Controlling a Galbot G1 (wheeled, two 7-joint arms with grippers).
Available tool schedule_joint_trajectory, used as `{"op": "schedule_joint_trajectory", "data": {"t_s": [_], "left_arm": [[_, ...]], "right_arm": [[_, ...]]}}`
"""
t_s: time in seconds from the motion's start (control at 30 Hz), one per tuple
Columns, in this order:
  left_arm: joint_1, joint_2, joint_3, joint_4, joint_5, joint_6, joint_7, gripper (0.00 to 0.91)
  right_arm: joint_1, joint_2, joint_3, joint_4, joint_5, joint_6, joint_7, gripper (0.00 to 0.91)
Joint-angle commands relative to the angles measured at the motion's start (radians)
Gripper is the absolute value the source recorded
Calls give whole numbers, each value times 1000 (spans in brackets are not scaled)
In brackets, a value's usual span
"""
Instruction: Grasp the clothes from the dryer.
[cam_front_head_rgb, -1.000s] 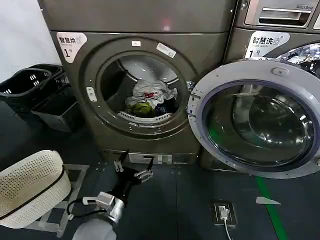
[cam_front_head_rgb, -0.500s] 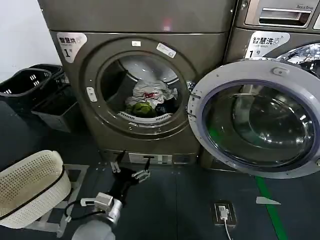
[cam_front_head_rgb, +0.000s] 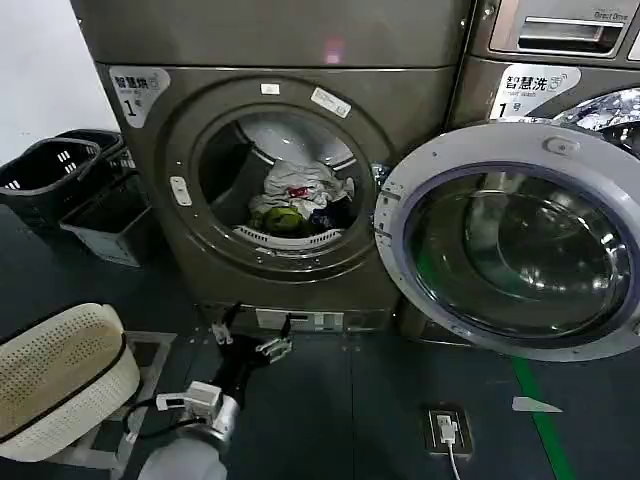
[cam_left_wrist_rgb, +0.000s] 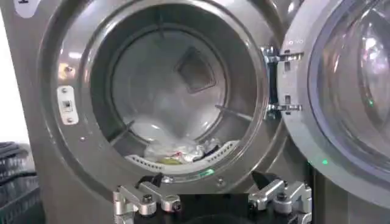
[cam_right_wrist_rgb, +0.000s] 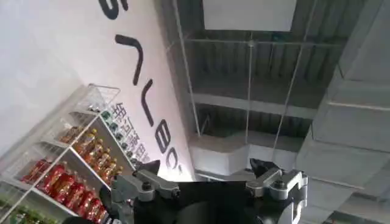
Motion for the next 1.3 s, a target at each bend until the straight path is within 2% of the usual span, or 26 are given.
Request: {"op": "schedule_joint_trajectory", "data": {"t_s": [0.03,1.3], "left_arm": [[-2,-1,1,-2,0,-1,0,907],[-16,3,2,21,-5,-9,-3,907]], "right_arm": [[0,3,1,16,19,-7,3,907],[18,20,-26,33,19,0,16,907]]}}
